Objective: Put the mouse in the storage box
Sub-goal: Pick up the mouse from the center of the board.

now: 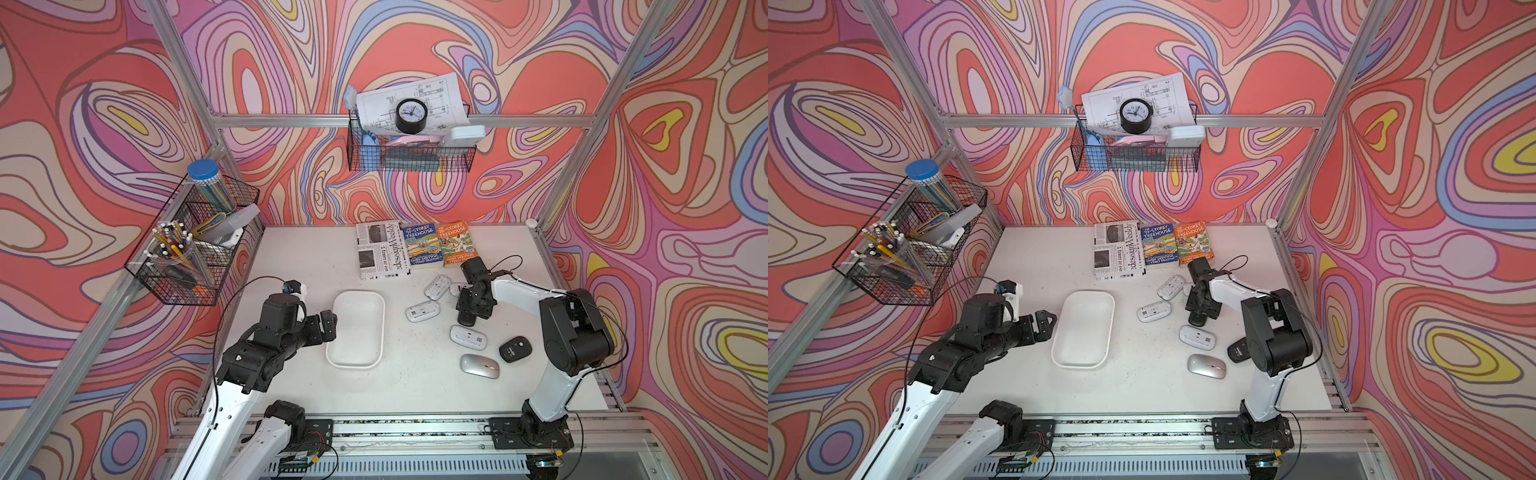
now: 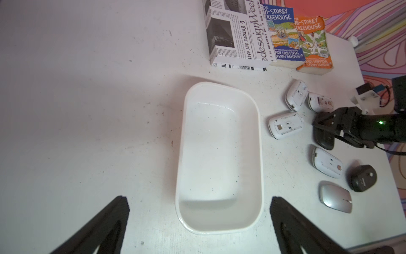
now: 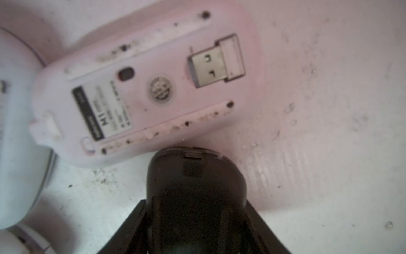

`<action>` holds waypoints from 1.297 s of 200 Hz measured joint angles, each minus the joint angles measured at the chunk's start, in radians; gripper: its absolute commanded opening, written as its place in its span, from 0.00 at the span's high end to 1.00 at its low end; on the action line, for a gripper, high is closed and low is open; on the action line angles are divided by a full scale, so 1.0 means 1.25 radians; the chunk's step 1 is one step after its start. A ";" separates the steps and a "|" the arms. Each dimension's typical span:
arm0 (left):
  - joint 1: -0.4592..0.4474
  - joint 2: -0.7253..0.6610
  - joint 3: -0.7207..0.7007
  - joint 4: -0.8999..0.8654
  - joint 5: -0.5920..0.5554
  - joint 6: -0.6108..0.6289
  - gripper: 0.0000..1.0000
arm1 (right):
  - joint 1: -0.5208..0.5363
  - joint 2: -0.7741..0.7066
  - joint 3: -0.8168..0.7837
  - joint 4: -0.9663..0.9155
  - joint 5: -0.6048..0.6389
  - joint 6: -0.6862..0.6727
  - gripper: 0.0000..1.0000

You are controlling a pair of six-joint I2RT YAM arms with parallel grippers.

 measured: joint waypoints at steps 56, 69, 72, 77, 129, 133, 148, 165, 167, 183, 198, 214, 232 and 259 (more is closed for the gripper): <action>0.000 0.063 0.017 0.043 0.207 0.000 0.03 | 0.000 -0.203 -0.113 0.162 -0.086 -0.078 0.48; 0.000 0.094 0.025 0.060 0.260 0.000 0.05 | 0.001 -0.246 -0.145 0.225 -0.115 -0.091 0.48; 0.000 0.101 0.026 0.063 0.272 0.000 0.05 | 0.002 -0.255 -0.153 0.240 -0.123 -0.093 0.48; 0.000 0.113 0.028 0.069 0.291 0.000 0.05 | 0.004 -0.272 -0.170 0.266 -0.135 -0.099 0.48; -0.060 0.208 0.068 0.133 0.416 -0.008 0.06 | 0.117 -0.422 -0.368 0.561 -0.256 -0.224 0.47; -0.071 0.214 0.073 0.139 0.422 -0.010 0.06 | 0.129 -0.430 -0.381 0.584 -0.267 -0.238 0.47; -0.120 0.240 0.094 0.167 0.433 -0.019 0.06 | 0.161 -0.451 -0.421 0.656 -0.301 -0.280 0.47; -0.182 0.273 0.112 0.195 0.434 -0.025 0.07 | 0.182 -0.469 -0.462 0.732 -0.335 -0.321 0.47; -0.191 0.278 0.115 0.199 0.434 -0.025 0.07 | 0.184 -0.471 -0.467 0.739 -0.339 -0.327 0.47; -0.244 0.312 0.130 0.214 0.429 -0.026 0.08 | 0.199 -0.480 -0.488 0.782 -0.362 -0.359 0.47; -0.279 0.344 0.143 0.221 0.423 -0.026 0.09 | 0.210 -0.482 -0.493 0.811 -0.383 -0.383 0.47; -0.302 0.374 0.150 0.235 0.409 -0.026 0.11 | 0.215 -0.483 -0.493 0.831 -0.401 -0.400 0.48; -0.318 0.403 0.157 0.242 0.389 -0.026 0.15 | 0.218 -0.483 -0.493 0.844 -0.413 -0.412 0.48; -0.330 0.454 0.184 0.255 0.365 -0.026 0.18 | 0.225 -0.483 -0.493 0.845 -0.427 -0.427 0.48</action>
